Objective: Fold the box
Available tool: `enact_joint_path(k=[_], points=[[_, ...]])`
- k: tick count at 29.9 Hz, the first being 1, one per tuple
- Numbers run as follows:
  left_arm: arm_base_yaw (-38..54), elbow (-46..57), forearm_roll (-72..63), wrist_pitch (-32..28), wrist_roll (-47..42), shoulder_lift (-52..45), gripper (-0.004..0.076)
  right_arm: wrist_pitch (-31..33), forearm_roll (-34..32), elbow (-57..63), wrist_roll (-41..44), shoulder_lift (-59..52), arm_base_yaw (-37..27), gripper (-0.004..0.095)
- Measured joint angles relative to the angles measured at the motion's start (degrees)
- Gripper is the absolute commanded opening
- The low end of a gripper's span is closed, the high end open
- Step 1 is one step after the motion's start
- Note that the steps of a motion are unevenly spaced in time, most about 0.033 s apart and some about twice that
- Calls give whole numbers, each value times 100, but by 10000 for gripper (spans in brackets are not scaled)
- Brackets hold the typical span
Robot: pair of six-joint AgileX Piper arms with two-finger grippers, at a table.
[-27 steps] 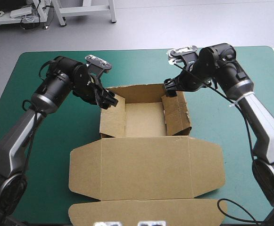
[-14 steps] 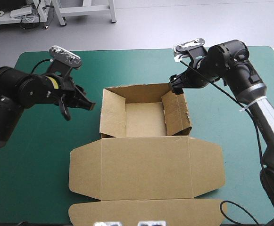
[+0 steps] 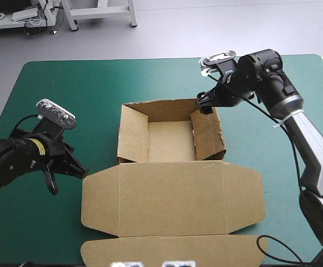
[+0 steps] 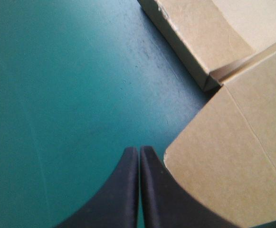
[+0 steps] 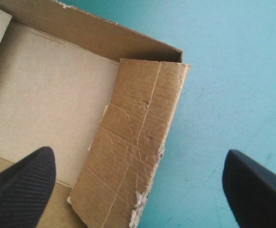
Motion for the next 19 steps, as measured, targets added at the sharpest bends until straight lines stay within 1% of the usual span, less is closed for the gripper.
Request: enact_joint_path(k=[12,17,19], points=[[0,1385,-118,0,-239,-927,-8,-15,96,0,0,658,0,878],[0,1636,-123,0,-291,-1357,-8,-36,96,0,0,1089,0,877],[0,1671,-123,0,-324,-1517,-8,-41,96,0,0,1241,0,851]])
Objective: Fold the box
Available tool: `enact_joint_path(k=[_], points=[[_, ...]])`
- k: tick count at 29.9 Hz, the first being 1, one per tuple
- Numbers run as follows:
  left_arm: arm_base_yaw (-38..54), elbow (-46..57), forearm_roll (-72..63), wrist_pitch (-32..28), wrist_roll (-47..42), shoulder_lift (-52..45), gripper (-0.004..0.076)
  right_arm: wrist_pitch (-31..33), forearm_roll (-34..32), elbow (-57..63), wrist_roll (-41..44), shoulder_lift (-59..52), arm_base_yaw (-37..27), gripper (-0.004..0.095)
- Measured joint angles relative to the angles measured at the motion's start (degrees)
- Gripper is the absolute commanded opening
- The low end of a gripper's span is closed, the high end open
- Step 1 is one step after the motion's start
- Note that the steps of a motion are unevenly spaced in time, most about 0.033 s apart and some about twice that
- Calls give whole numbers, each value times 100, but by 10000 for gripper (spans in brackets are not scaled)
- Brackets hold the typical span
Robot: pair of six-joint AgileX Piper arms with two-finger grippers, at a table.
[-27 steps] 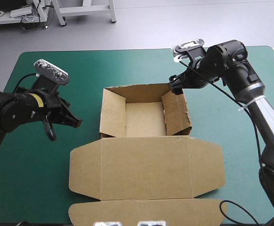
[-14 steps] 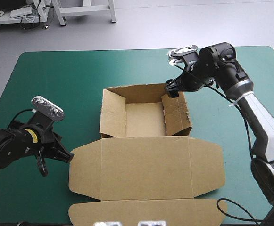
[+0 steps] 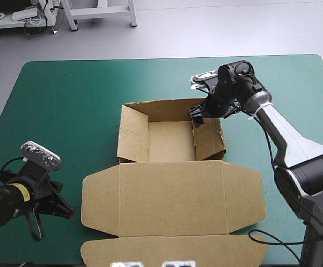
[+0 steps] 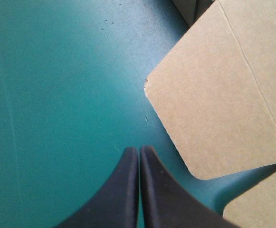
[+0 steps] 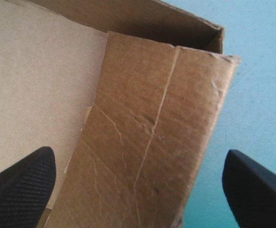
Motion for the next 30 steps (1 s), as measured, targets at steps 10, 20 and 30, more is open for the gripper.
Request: enact_joint_path(k=[10,20,30], points=[[0,4,0,0,-191,-659,-8,-55,125,0,-63,346,0,-16],[0,6,0,0,-231,-701,-8,-101,-161,0,-24,346,-8,-18],[0,11,-5,0,-234,-701,-8,-37,-665,-171,-179,320,-1198,-18]])
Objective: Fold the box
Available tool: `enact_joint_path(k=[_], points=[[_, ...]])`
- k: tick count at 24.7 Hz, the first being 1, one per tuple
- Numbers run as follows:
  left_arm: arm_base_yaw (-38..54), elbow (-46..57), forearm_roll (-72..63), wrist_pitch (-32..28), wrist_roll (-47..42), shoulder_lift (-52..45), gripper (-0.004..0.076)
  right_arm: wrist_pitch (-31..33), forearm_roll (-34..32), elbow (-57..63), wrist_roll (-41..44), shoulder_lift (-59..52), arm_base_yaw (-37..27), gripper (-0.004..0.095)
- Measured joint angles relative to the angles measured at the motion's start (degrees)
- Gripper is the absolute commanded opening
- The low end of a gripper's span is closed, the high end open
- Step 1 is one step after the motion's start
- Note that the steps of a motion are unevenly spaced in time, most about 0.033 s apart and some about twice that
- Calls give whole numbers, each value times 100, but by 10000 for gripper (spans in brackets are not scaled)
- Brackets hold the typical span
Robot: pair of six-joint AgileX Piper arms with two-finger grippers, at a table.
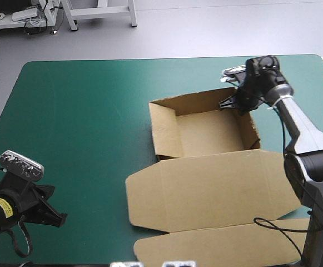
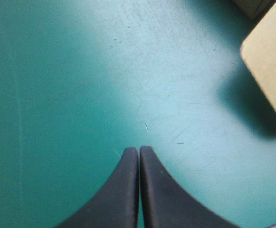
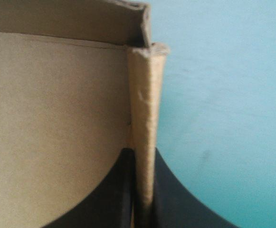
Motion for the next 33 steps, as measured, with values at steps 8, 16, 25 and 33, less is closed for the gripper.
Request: enact_joint_path(k=[8,16,25,33], points=[[0,0,0,0,0,-1,-8,19,-144,-42,-57,-83,-1868,-18],[0,6,5,0,0,-1,-8,37,116,-47,-80,-83,-3300,-17],[0,10,266,0,0,-1,-8,-146,202,-47,-360,-83,-3778,499],[0,10,283,0,0,-6,-8,-210,-601,-404,-23,-255,-3778,929]])
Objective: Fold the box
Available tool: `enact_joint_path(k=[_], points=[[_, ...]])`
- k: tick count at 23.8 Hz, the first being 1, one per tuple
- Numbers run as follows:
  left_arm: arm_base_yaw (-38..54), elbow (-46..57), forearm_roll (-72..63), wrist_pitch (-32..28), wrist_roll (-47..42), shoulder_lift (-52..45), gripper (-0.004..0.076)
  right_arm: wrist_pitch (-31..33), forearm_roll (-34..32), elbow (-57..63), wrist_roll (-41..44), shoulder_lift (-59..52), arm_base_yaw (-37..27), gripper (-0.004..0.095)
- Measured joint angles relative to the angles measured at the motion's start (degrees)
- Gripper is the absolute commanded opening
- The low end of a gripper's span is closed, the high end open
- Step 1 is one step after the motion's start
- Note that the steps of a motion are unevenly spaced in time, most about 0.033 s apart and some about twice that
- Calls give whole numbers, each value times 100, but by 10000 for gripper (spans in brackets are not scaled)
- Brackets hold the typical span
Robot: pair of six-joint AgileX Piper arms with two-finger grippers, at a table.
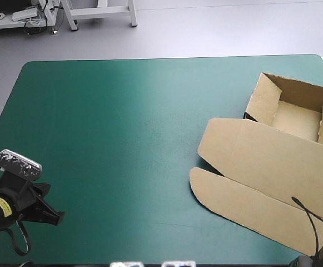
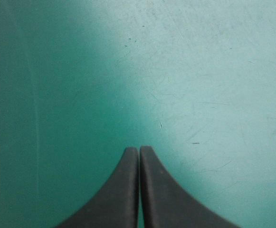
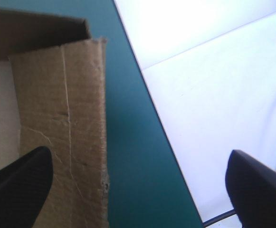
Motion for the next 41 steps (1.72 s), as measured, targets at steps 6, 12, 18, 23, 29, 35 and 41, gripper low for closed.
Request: enact_joint_path(k=[6,12,18,23,29,35,41], points=[[0,0,0,0,0,0,-8,131,1133,-976,-90,-818,-7,910],[0,0,-7,0,0,0,-8,288,3186,-1134,-974,-1274,-1,367],[0,0,-108,0,0,0,-9,283,3849,-1134,-1168,-1487,368,1],[0,0,-246,0,0,0,-9,283,3930,-1114,-1198,-1805,1273,0],[0,142,-265,0,0,-18,-9,288,3201,487,-1663,-3002,3085,0],[0,873,-519,-329,0,-531,-9,-157,2993,3585,-2111,-5242,3569,0],[0,1299,-782,-607,0,-735,-9,-754,2972,5765,-2390,-7289,3569,0]])
